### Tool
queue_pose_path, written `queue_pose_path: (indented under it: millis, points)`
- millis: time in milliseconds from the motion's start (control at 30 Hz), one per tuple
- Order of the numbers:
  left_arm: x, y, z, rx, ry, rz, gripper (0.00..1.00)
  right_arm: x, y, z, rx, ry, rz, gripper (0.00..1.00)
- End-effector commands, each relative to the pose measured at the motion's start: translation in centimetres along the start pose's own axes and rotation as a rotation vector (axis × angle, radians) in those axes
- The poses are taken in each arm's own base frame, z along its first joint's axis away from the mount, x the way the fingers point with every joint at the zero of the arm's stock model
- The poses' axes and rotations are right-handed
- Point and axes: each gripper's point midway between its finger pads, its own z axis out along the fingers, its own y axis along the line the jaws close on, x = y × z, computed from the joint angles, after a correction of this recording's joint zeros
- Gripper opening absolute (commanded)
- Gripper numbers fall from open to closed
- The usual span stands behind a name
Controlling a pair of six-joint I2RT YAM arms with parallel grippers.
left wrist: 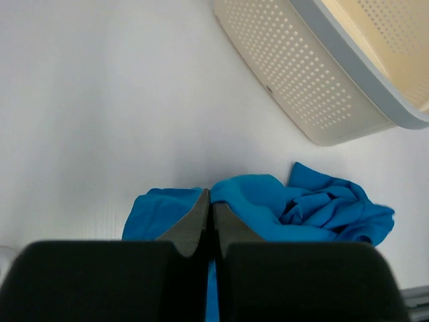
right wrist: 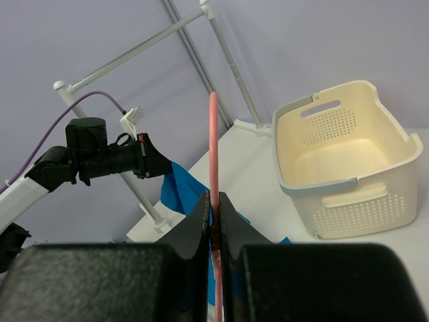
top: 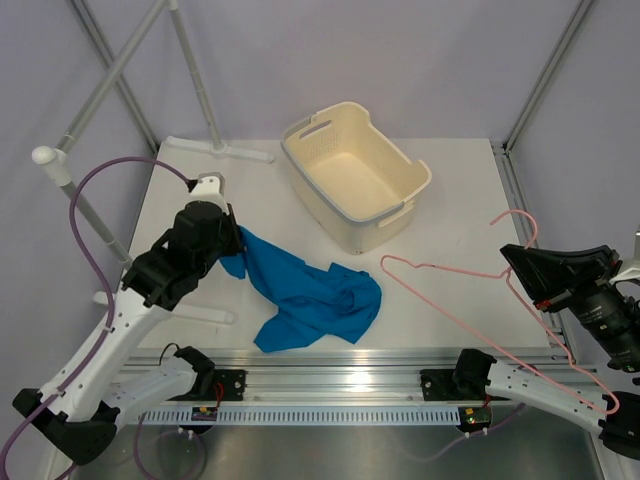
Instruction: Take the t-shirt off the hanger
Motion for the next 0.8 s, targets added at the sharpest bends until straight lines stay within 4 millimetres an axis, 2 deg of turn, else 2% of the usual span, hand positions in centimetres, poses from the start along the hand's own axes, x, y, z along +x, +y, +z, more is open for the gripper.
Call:
queue_pose_path:
  millis: [0,100,233,267,367,467,500,567,600,667,700,733,767]
  points:
    - [-1.4,1.7,0.9,-0.118,-0.072,-0.033,0.0,-1.6,-0.2,-0.7,0.003,-0.052,0.019,0.0]
    - [-0.5,1.4,2.0,-0.117,-0.033,-0.013,0.01,-1.8,-0.3,-1.0,0.002,-0.054,0.014,0.0]
    - [1.1,-1.0,3.1,0.019,0.032,0.024,0.18,-1.2,-0.6,-0.8,0.019,-0.041,-0.004,0.0]
    - [1.5,-1.3,3.3,0.032,0.043,0.028,0.33,-0.9,-0.8,-0.7,0.024,-0.036,-0.009,0.0]
    - [2.3,-2.1,3.8,0.075,0.083,0.053,0.65,-0.1,-0.8,-0.2,0.028,-0.015,-0.028,0.0]
    - [2.3,-3.7,3.4,0.172,0.096,0.081,0.75,1.1,0.1,0.5,-0.017,0.027,-0.067,0.0]
    - [2.5,-5.1,2.8,0.261,0.114,0.099,0.77,1.6,0.5,0.9,-0.031,0.045,-0.079,0.0]
    - [1.7,-7.4,1.4,0.392,0.111,0.114,0.82,2.4,1.6,1.5,-0.089,0.072,-0.1,0.0]
    - [1.7,-9.2,0.1,0.512,0.13,0.129,0.86,2.9,2.0,1.9,-0.104,0.087,-0.105,0.0]
    - [0.2,-11.5,-2.2,0.665,0.09,0.14,0.9,3.6,3.2,2.6,-0.155,0.103,-0.111,0.0]
    - [0.3,-13.4,-4.3,0.81,0.099,0.155,0.91,4.3,3.7,3.1,-0.173,0.122,-0.117,0.0]
    - [0.3,-14.4,-5.6,0.89,0.092,0.167,0.91,4.7,4.2,3.4,-0.198,0.136,-0.122,0.0]
    - [-0.6,-15.4,-7.1,0.966,0.042,0.182,0.91,5.2,5.2,3.5,-0.251,0.156,-0.124,0.0]
